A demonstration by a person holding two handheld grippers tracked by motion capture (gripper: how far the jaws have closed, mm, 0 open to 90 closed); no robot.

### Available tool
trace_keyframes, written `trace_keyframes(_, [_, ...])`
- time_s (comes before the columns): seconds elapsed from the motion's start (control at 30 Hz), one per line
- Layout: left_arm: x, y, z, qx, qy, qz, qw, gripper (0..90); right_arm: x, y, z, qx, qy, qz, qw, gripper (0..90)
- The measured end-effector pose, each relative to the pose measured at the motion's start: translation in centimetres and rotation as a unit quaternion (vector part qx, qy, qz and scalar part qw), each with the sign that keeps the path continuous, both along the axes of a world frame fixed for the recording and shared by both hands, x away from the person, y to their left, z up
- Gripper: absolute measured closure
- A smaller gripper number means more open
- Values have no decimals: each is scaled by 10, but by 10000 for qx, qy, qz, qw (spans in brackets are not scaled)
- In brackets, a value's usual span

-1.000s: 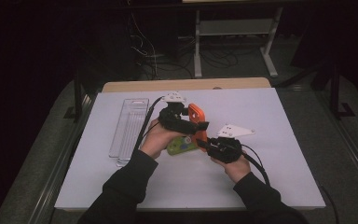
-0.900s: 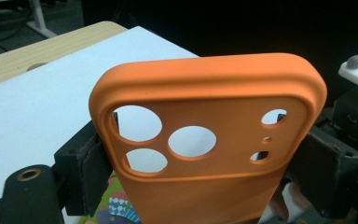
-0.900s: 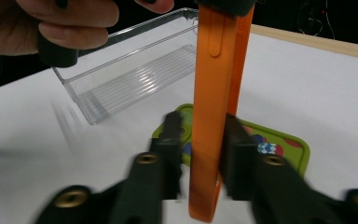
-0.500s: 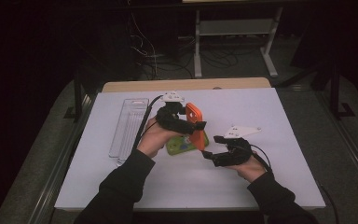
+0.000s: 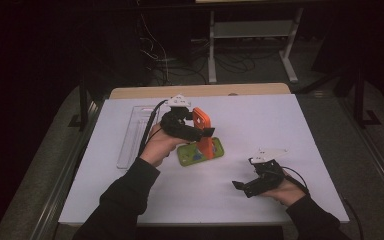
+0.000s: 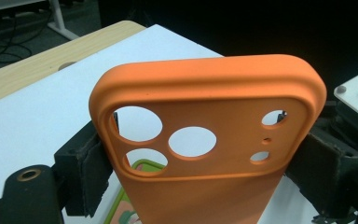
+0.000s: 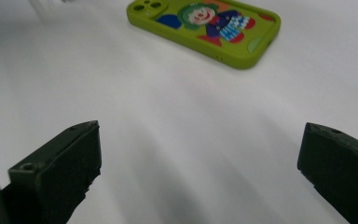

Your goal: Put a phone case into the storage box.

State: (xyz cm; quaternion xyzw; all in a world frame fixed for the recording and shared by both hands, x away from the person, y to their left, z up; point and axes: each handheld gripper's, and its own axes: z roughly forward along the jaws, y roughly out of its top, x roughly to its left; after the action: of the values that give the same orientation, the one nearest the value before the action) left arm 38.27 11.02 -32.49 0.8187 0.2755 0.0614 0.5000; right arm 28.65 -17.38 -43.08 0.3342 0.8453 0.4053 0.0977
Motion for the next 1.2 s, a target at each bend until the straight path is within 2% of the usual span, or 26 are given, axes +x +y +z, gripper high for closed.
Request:
trace_keyframes(0.23, [2,8,4,18,-36,109,9999,154,-7,-14,-6,-57,12,-105,9999,0])
trace_keyframes(0.4, [7,16,12,107,-102,252,9996,154,-6,-17,-7,-31,11,-150,9999,0])
trace_keyframes(0.57, [20,31,27,266,-215,609,9976,154,-6,-17,-6,-19,-45,-184,9998,0])
trace_keyframes(0.6, [20,31,27,266,-215,609,9976,154,-5,-17,-6,-18,-53,-176,9998,0])
trace_keyframes(0.73, [31,45,36,429,-253,887,9948,154,-5,-18,-5,-6,-44,-198,9998,0])
trace_keyframes(0.77, [36,52,40,506,-261,1018,9932,154,-5,-18,-5,-14,-62,-192,9998,0])
trace_keyframes(0.8, [36,52,40,506,-261,1018,9932,154,-5,-18,-5,-14,-62,-192,9998,0])
trace_keyframes(0.87, [41,59,44,587,-276,1139,9914,154,-4,-18,-6,-18,-69,-180,9998,0])
trace_keyframes(0.9, [45,66,47,647,-266,1306,9890,154,-5,-18,-5,-3,-35,-200,9998,0])
trace_keyframes(0.93, [45,66,47,647,-266,1306,9890,154,-5,-18,-5,-3,-35,-200,9998,0])
trace_keyframes(1.07, [54,79,52,807,-272,1611,9833,155,-5,-18,-5,24,-16,-219,9998,0])
trace_keyframes(1.1, [56,83,53,853,-242,1731,9809,155,-5,-18,-4,30,10,-238,9997,0])
trace_keyframes(1.13, [58,85,53,872,-238,1797,9796,155,-5,-18,-4,30,10,-238,9997,0])
trace_keyframes(1.17, [61,90,53,946,-223,1937,9762,155,-5,-18,-4,42,19,-249,9997,0])
trace_keyframes(1.2, [61,90,53,946,-223,1937,9762,155,-5,-18,-4,45,24,-256,9997,0])
